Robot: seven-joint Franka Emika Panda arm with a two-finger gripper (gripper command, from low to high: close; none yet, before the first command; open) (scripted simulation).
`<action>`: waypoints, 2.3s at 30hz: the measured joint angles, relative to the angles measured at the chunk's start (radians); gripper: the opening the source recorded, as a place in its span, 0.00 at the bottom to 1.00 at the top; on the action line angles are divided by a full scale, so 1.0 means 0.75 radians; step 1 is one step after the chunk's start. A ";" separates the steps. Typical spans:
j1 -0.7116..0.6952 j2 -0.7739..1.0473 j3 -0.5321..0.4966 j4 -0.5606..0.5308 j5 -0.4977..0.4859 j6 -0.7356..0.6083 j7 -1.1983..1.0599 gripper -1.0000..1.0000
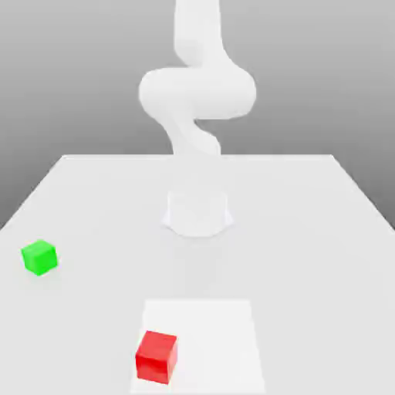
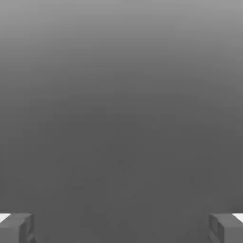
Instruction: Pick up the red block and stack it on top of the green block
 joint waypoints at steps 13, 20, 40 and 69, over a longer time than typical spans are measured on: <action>-0.057 0.637 -0.031 -0.152 0.001 0.265 0.062 0.50; -0.093 0.975 -0.048 -0.233 0.012 0.406 0.087 0.50; -0.114 1.253 -0.044 -0.269 0.030 0.556 0.093 0.00; -0.860 0.793 -0.601 -0.590 -0.142 0.441 -1.384 0.00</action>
